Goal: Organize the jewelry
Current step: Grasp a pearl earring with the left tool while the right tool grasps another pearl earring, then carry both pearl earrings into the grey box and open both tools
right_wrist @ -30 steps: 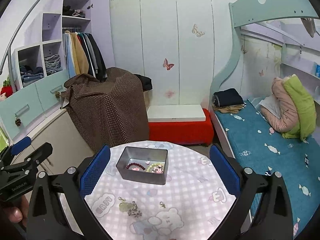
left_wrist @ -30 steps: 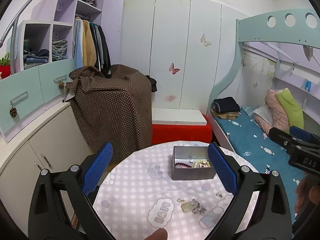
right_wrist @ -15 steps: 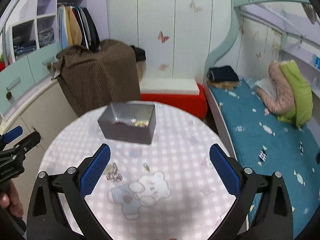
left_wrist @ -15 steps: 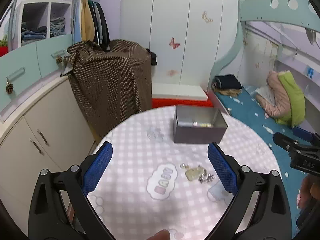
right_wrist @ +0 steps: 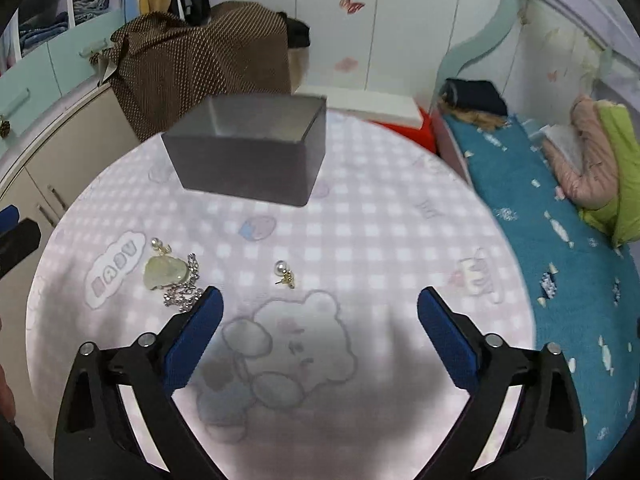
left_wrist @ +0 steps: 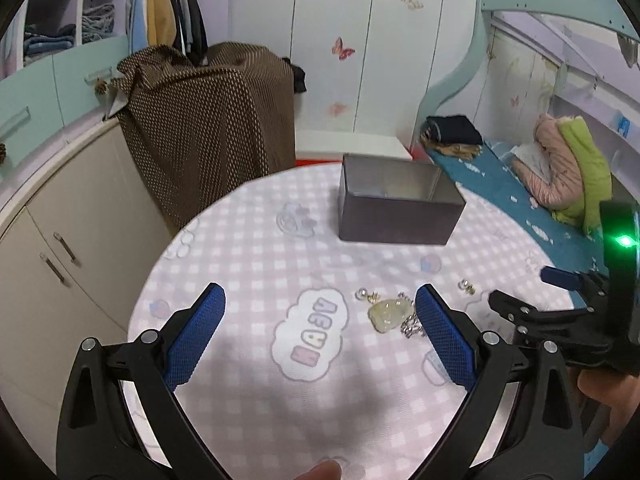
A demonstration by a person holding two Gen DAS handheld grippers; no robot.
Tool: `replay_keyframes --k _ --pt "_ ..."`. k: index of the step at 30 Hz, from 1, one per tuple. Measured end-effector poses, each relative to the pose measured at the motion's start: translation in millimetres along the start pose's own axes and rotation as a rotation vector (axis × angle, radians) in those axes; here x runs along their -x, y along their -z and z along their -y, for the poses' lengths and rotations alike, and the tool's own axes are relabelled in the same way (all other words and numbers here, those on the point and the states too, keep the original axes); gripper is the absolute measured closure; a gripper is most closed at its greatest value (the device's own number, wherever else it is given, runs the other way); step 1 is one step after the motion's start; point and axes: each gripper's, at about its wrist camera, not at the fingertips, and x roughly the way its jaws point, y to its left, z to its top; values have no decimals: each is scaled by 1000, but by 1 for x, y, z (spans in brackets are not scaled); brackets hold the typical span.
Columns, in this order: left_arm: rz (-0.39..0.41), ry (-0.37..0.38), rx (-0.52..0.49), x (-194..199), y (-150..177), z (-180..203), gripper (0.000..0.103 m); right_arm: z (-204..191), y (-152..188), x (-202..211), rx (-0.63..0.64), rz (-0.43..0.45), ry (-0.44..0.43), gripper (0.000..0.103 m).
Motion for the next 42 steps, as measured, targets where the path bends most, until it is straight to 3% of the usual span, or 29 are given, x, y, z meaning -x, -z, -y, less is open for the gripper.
replay_keyframes --k 6,11,14,15,16,27,29,37,39,42 --pt "-64 5 -20 -30 8 1 7 -4 -4 -27 24 -51 -25 43" --pt "-106 25 -46 -53 10 6 7 -8 -6 -39 45 -60 -60 56" --pt "-130 33 -55 -66 11 8 7 -16 -6 -39 87 -54 -60 76" --pt "-135 34 -57 -70 11 9 7 -17 -7 -39 95 -56 -60 88" --pt "-143 35 -60 -75 10 10 7 -19 -6 -38 106 -56 -54 92" --pt "-202 42 -42 -115 4 11 10 -17 -12 -31 73 -37 -79 92" --pt "-213 67 -37 -118 5 11 25 -17 -14 -28 71 -32 -81 92" --pt "-234 137 -68 -120 3 13 66 -19 -16 -23 68 -21 -88 92" --pt "-241 168 -63 -120 2 12 82 -19 -15 -21 65 -18 -91 92" --pt "-259 220 -48 -122 -1 9 95 -20 -14 -20 63 -16 -93 92"
